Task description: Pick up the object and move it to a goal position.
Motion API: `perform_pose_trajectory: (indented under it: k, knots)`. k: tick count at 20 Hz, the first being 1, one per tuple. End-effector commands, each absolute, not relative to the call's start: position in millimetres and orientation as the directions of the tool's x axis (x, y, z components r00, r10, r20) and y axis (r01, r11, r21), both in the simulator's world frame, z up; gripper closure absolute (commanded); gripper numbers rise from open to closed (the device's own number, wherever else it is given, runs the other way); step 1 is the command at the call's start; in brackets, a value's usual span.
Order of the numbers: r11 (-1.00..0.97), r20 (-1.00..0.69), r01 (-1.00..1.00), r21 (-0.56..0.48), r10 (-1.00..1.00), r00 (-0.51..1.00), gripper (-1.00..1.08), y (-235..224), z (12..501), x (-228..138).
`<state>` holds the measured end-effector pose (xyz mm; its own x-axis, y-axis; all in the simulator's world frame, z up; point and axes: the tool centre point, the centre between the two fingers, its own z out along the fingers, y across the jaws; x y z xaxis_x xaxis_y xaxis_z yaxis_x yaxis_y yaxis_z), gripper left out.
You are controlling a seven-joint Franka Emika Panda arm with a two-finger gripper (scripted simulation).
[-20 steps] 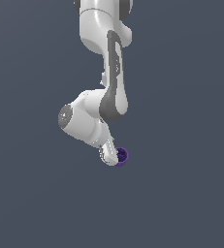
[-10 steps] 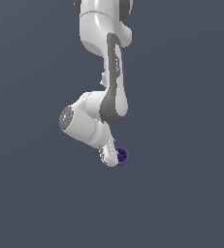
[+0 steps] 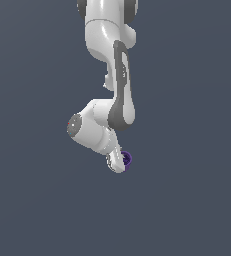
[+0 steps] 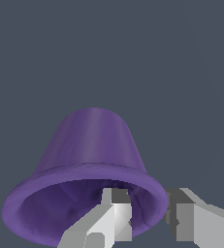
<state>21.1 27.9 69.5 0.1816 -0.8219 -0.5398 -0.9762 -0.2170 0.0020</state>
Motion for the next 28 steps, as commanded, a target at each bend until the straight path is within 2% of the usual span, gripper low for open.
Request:
perform_pose_trajectory:
  k: [1,16,28]
  knots:
    - [-0.216,-0.540,-0.976,0.002,-0.822,0.181,1.08,28,69,21]
    - [-0.217,-0.540,-0.976,0.002,-0.822,0.182,1.08,20,80,12]
    - [-0.215,-0.542,-0.977,0.001,-0.821,0.180,1.08,-25,138,-41]
